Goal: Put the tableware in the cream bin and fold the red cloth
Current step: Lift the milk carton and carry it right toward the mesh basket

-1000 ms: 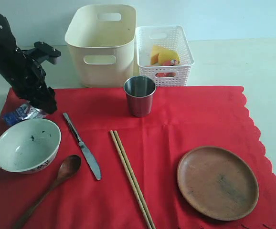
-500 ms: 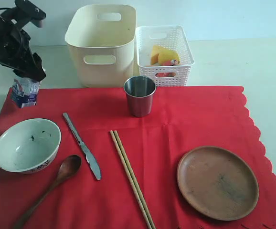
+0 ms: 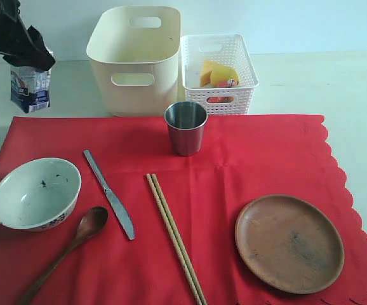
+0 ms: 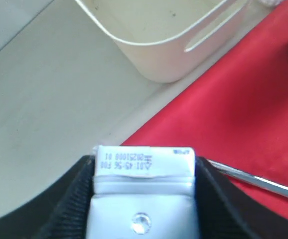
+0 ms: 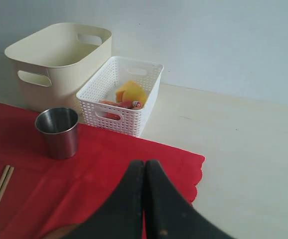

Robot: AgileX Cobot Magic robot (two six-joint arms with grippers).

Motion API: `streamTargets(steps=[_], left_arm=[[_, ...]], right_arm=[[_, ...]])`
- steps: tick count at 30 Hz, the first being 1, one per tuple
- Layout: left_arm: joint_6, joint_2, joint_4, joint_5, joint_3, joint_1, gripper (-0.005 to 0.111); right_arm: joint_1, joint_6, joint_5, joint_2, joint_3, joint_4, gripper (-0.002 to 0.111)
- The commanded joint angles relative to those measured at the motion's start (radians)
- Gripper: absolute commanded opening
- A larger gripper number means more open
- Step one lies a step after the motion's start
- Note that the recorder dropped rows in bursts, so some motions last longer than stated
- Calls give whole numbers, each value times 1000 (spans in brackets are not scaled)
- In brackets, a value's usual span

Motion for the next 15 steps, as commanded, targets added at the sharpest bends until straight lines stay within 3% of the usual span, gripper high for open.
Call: streamTargets(steps=[1,11,15], left_arm=[[1,-37,-89,-21,-13,-2,0],[77,-66,-265,-36,-13,-3,0],[134,-66,-328,-59,-13,-33,0]], right_arm=[[-1,2,-9,-4,5,-7,0],[-1,2,-9,-4,5,-7,0],[-1,2,-9,-4,5,-7,0]])
